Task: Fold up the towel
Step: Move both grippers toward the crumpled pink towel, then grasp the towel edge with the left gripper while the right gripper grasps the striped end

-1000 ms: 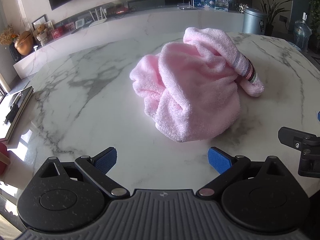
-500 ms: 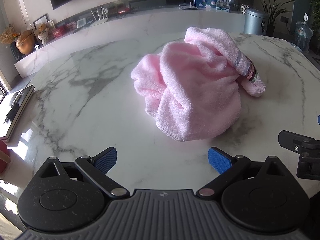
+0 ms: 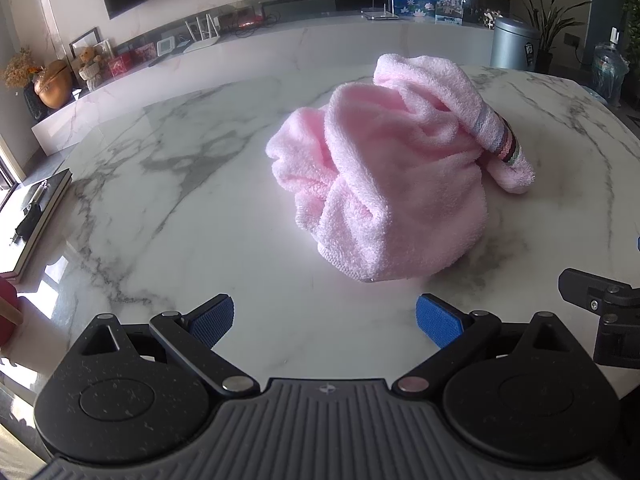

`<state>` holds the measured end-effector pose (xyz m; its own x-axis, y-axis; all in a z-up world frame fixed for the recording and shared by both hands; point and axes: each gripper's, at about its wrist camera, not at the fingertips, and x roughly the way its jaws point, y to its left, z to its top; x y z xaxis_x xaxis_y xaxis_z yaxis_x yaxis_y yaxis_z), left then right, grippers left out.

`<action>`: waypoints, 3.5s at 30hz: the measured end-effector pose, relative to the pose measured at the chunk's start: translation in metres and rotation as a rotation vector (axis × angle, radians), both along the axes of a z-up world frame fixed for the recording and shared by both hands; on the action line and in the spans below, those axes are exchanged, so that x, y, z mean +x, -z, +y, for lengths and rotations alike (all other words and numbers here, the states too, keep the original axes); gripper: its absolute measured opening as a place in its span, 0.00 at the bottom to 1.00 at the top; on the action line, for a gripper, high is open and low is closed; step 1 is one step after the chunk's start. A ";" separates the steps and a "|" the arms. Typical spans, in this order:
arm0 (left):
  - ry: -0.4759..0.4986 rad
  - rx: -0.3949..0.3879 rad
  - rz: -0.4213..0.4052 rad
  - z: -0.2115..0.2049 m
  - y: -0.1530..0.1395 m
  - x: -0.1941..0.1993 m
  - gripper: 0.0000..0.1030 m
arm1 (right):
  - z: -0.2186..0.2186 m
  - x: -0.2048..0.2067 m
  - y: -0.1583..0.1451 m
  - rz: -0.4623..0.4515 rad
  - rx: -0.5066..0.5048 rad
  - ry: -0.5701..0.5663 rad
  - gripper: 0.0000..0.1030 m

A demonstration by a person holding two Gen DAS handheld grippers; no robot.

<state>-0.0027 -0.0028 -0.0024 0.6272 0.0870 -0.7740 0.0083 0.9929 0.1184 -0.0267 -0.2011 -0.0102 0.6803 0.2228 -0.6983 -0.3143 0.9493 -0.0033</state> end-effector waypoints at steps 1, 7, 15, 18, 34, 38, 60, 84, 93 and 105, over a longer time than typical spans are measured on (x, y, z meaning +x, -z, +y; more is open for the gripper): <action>-0.001 0.000 0.002 -0.001 -0.001 0.001 0.96 | 0.000 0.000 0.000 0.000 0.000 0.000 1.00; -0.002 -0.001 0.004 0.000 0.000 0.002 0.96 | -0.001 0.003 -0.004 0.007 -0.006 -0.005 1.00; 0.001 -0.002 0.004 0.001 0.000 0.001 0.96 | 0.000 0.001 -0.003 0.013 -0.006 -0.010 1.00; 0.004 -0.003 0.005 0.001 0.000 0.000 0.96 | -0.001 0.000 -0.002 0.015 -0.006 -0.011 1.00; 0.004 -0.002 0.005 0.002 0.000 0.000 0.96 | -0.001 0.002 -0.001 0.027 -0.013 -0.017 1.00; 0.007 -0.010 0.002 0.005 -0.002 0.002 0.96 | -0.001 0.003 -0.001 0.026 -0.013 -0.022 1.00; 0.045 -0.012 -0.038 0.037 -0.045 0.060 0.94 | 0.001 0.046 -0.025 0.004 -0.038 -0.123 0.95; -0.031 -0.185 0.095 0.057 -0.008 0.133 0.58 | 0.026 0.126 0.002 0.076 -0.065 -0.203 0.55; -0.049 -0.250 0.139 0.060 0.007 0.140 0.23 | 0.018 0.136 0.010 0.125 -0.020 -0.192 0.15; -0.056 -0.213 0.113 0.075 -0.008 0.127 0.06 | -0.010 0.128 -0.009 0.061 -0.080 -0.111 0.10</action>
<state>0.1245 0.0718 0.0060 0.5348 -0.0535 -0.8433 -0.0458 0.9947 -0.0921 0.1010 -0.2115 -0.0014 0.6106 0.2366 -0.7558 -0.4193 0.9062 -0.0551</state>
